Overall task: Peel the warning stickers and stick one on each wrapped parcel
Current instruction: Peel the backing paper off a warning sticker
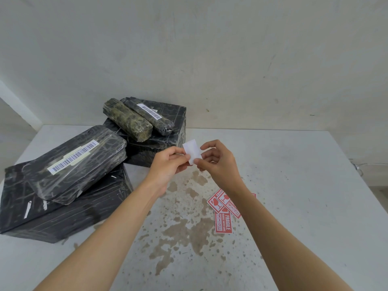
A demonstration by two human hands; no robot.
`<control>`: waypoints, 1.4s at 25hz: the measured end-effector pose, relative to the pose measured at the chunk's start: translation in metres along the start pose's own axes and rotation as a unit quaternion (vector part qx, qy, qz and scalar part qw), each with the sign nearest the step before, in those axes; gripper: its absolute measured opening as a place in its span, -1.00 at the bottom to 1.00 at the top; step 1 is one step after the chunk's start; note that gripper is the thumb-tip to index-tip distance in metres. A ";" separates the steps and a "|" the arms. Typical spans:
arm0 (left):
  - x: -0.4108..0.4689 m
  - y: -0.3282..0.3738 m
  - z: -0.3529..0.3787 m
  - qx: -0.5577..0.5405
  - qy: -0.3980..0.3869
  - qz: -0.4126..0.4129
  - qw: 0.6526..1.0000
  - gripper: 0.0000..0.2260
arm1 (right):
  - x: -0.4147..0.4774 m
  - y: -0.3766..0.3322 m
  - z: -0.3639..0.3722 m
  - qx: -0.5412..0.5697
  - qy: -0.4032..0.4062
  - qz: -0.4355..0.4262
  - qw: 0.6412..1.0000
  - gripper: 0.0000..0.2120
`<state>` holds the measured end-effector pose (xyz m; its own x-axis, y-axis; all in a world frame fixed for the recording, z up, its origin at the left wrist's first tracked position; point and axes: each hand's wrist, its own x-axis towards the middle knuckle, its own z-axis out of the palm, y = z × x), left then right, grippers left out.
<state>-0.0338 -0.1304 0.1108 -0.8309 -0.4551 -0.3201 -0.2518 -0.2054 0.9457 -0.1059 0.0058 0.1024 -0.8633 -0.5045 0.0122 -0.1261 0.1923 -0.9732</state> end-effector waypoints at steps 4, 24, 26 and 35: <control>0.000 -0.002 0.001 0.037 0.006 0.055 0.998 -0.97 | 0.001 -0.003 0.000 0.084 -0.023 0.043 0.995 -0.82; -0.003 -0.006 -0.005 0.075 -0.020 0.074 0.994 -0.82 | 0.001 -0.001 0.000 -0.130 0.045 -0.054 0.989 -0.73; -0.003 -0.004 -0.005 0.066 -0.019 0.073 0.995 -0.83 | 0.001 0.000 0.003 -0.150 0.050 -0.099 0.982 -0.76; -0.004 0.001 -0.002 0.046 -0.010 0.096 0.994 -0.81 | -0.002 -0.006 0.002 -0.056 0.015 -0.012 0.998 -0.94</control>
<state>-0.0296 -0.1309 0.1124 -0.8780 -0.4600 -0.1322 -0.1309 -0.0348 0.9908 -0.1021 0.0043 0.1079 -0.8735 -0.4849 0.0443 -0.1995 0.2735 -0.9409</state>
